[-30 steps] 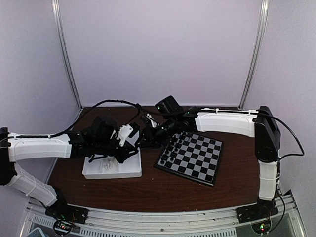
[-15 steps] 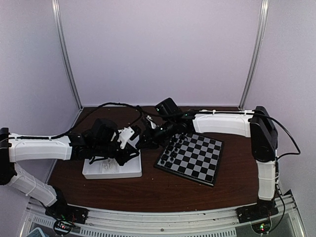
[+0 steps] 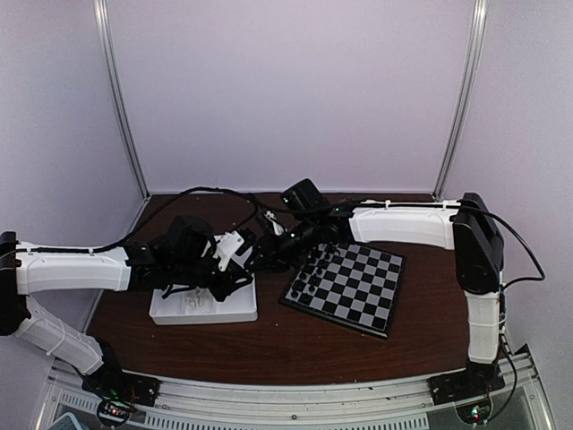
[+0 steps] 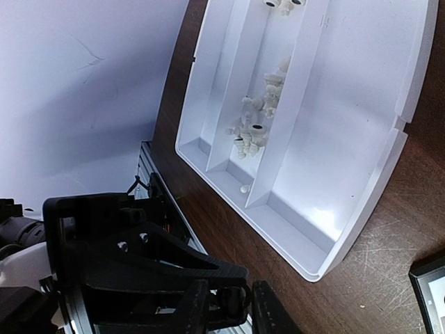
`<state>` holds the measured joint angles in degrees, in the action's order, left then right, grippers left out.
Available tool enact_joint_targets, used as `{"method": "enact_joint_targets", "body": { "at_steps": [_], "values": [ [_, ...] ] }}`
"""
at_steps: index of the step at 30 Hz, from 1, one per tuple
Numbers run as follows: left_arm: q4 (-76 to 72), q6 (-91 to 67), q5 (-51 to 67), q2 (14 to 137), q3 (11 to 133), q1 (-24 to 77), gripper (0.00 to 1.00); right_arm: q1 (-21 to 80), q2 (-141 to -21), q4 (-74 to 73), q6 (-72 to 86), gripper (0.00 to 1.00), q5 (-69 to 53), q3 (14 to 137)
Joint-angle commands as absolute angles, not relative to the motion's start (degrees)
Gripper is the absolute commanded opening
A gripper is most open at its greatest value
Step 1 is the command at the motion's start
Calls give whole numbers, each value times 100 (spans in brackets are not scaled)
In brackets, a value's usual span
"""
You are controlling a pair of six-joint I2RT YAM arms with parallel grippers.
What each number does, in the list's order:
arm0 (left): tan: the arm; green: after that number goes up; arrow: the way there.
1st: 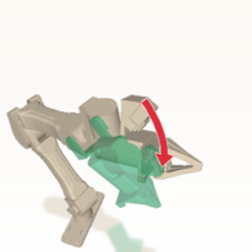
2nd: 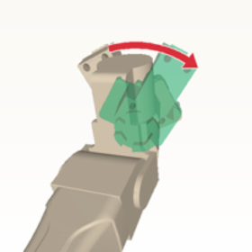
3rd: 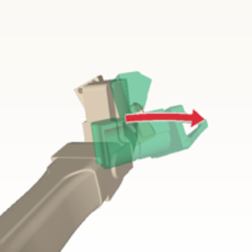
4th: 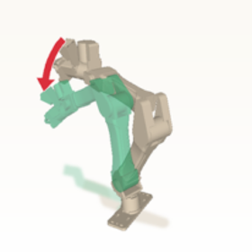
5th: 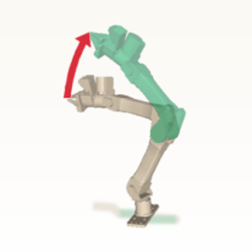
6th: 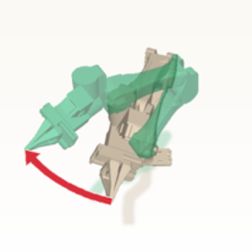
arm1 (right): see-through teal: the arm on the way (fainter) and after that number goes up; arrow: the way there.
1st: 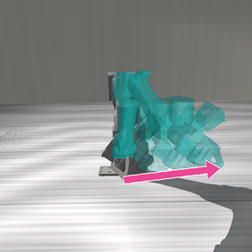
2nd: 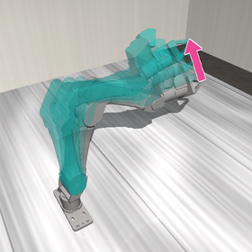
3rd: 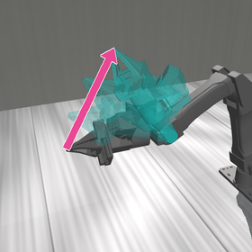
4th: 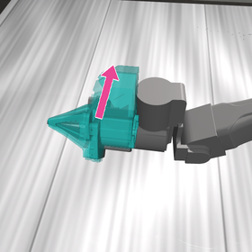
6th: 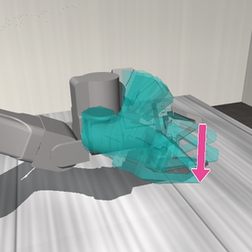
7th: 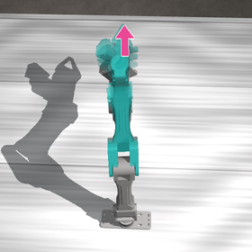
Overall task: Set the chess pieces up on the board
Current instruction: Place the chess piece on the chessboard.
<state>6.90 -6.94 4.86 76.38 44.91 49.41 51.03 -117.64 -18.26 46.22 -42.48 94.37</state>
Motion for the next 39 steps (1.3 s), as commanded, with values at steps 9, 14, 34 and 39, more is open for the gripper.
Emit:
{"method": "enact_joint_targets", "body": {
  "at_steps": [9,14,34,39],
  "values": [
    [473,-571,410,7558,4438,4990,14,5081,-11440,-1677,4574,19,-4208,9132],
    [487,-563,419,7595,4451,5025,14,5070,-11443,-1624,4596,17,-4219,9120],
    [55,-831,118,7336,4160,5115,50,4733,-10906,-3688,1612,2,-979,9656],
    [101,-869,88,7278,4124,5115,50,4480,-10968,-3981,1130,0,38,9764]
  ]
}}
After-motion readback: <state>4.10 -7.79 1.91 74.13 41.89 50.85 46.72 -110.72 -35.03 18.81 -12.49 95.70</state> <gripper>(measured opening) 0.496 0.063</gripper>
